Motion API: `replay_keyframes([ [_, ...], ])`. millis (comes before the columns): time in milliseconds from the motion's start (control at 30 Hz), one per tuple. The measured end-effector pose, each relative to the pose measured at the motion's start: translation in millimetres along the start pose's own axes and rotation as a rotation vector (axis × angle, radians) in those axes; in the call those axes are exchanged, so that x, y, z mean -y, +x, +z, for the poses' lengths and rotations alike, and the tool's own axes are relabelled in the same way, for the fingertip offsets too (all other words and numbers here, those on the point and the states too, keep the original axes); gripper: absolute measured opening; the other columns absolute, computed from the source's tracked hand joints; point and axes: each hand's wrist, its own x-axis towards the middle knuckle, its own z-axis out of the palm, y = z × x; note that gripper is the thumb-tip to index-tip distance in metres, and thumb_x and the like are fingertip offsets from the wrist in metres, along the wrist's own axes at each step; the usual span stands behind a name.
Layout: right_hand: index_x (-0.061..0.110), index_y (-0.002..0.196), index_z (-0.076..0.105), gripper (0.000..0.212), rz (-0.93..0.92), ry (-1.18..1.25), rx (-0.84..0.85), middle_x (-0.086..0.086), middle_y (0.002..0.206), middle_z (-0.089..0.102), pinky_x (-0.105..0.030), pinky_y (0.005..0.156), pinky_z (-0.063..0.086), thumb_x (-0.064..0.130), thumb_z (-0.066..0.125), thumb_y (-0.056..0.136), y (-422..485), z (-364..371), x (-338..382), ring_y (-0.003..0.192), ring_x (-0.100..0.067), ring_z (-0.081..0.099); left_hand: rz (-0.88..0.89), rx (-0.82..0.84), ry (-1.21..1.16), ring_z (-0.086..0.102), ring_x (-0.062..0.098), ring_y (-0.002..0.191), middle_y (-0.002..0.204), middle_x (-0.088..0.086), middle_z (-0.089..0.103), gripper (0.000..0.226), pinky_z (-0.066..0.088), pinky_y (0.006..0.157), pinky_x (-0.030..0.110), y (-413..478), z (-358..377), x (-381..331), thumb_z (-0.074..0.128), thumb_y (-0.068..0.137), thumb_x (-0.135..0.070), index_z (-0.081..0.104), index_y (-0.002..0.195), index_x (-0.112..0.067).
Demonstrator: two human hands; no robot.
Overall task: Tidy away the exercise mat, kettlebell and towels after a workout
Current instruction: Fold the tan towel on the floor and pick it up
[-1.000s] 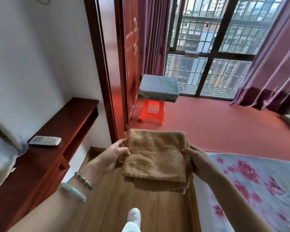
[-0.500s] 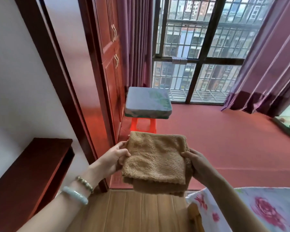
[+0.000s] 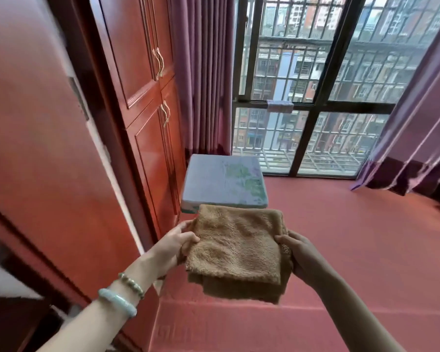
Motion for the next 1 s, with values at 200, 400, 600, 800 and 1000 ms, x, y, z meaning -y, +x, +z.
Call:
replay_keyframes([
  [200, -0.002, 0.105, 0.061, 0.020, 0.045, 0.008, -0.008, -0.012, 0.081, 0.067, -0.023, 0.054, 0.054, -0.003, 0.049, 0.088, 94, -15, 32, 0.062, -0.016, 0.064, -0.010, -0.029, 0.003, 0.059, 0.026, 0.090, 0.105, 0.017, 0.063, 0.043, 0.050, 0.084, 0.036, 80, 12, -31, 0.045, 0.084, 0.010, 0.053, 0.120, -0.013],
  [400, 0.000, 0.098, 0.061, 0.016, 0.085, 0.029, -0.026, -0.008, 0.073, 0.069, -0.021, 0.047, 0.052, -0.004, 0.050, 0.088, 182, -27, 50, 0.058, -0.013, 0.065, -0.065, -0.062, 0.002, 0.059, 0.029, 0.091, 0.103, 0.016, 0.065, 0.045, 0.050, 0.077, 0.035, 170, 6, -59, 0.046, 0.083, 0.009, 0.053, 0.121, -0.014],
  [600, -0.002, 0.107, 0.060, 0.020, 0.092, 0.016, -0.064, -0.015, 0.089, 0.066, -0.024, 0.053, 0.054, -0.002, 0.054, 0.087, 293, -33, 80, 0.066, -0.017, 0.066, -0.092, -0.043, -0.005, 0.047, 0.030, 0.100, 0.114, 0.016, 0.059, 0.059, 0.041, 0.077, 0.036, 282, -11, -98, 0.061, 0.067, -0.001, 0.050, 0.124, -0.014],
  [800, 0.008, 0.107, 0.060, 0.020, 0.100, -0.107, -0.049, -0.006, 0.092, 0.069, -0.024, 0.054, 0.051, 0.002, 0.054, 0.089, 401, -21, 113, 0.073, -0.014, 0.066, -0.119, -0.075, 0.084, 0.045, 0.015, 0.063, 0.098, 0.013, 0.054, 0.049, 0.035, 0.050, 0.024, 384, -26, -149, 0.056, 0.076, -0.002, 0.056, 0.119, -0.027],
  [1000, 0.010, 0.106, 0.059, 0.046, 0.115, -0.126, 0.051, -0.008, 0.093, 0.071, -0.024, 0.059, 0.052, 0.006, 0.072, 0.063, 488, -17, 130, 0.078, -0.017, 0.069, -0.154, -0.175, 0.175, 0.049, 0.016, 0.067, 0.096, 0.012, 0.057, 0.052, 0.043, 0.055, 0.023, 460, -38, -172, 0.041, 0.086, 0.008, 0.052, 0.122, -0.030],
])
